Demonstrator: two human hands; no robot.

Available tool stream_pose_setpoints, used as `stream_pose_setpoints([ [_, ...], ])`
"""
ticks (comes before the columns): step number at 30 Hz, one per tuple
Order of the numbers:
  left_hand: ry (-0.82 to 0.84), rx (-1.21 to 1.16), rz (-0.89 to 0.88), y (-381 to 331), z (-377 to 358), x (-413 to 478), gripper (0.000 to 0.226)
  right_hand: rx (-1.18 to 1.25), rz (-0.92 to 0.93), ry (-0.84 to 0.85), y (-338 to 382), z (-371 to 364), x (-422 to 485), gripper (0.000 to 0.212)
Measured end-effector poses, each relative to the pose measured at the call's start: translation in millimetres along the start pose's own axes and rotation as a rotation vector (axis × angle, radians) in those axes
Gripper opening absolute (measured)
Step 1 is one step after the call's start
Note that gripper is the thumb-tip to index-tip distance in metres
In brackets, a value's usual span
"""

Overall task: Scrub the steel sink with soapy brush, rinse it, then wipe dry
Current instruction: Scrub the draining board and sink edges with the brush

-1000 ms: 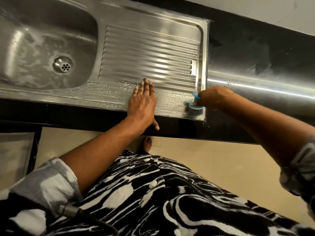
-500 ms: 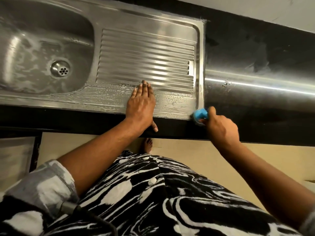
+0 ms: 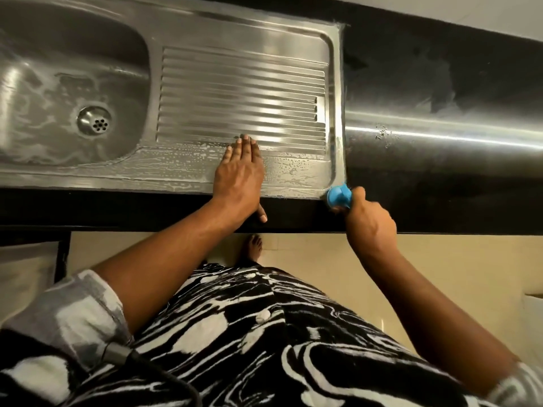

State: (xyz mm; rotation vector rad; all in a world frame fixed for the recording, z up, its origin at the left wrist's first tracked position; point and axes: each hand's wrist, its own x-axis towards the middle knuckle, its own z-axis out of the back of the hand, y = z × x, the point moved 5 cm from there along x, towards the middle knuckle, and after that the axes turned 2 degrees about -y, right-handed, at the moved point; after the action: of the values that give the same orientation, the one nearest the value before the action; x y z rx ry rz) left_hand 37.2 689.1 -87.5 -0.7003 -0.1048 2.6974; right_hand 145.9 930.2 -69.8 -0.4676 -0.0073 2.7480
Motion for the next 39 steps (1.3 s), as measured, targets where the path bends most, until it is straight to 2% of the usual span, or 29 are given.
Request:
stream_pose_setpoints([
  [7,-0.035,0.039,-0.023,-5.5,5.1,0.1,0.181,0.032,0.022,-0.098,11.1,28.9,108.4,0.022],
  [10,0.028,0.020,-0.025,-5.9,8.2,0.0,0.195,0.030,0.037,-0.086,16.2,25.9,84.6,0.024],
  [15,0.020,-0.004,0.026,-1.0,3.8,-3.1,0.194,0.030,-0.004,0.036,0.4,-4.9,6.2,0.025],
  [19,0.015,0.011,0.012,-3.4,3.0,-1.1,0.190,-0.003,-0.012,-0.029,-8.8,7.8,48.0,0.017],
  [23,-0.036,0.071,0.009,-7.1,3.7,1.2,0.168,0.019,0.014,-0.081,5.5,26.2,96.2,0.018],
  [27,0.044,0.036,0.020,-4.7,5.4,2.6,0.191,0.056,0.006,-0.040,-1.7,7.7,51.2,0.023],
  [30,0.062,0.005,0.030,-1.3,3.2,3.4,0.197,0.071,-0.065,0.040,-13.3,-8.5,8.7,0.027],
  [34,0.056,0.023,0.017,-3.5,3.3,4.1,0.196,0.059,-0.070,-0.029,-18.5,-5.0,45.3,0.020],
  [37,0.047,0.021,0.008,-3.9,4.9,5.4,0.198,0.091,-0.071,-0.028,-14.7,8.4,84.3,0.026],
  [39,0.056,0.024,0.011,-2.7,4.8,5.4,0.199,0.088,-0.058,-0.033,-13.1,11.0,78.3,0.027],
])
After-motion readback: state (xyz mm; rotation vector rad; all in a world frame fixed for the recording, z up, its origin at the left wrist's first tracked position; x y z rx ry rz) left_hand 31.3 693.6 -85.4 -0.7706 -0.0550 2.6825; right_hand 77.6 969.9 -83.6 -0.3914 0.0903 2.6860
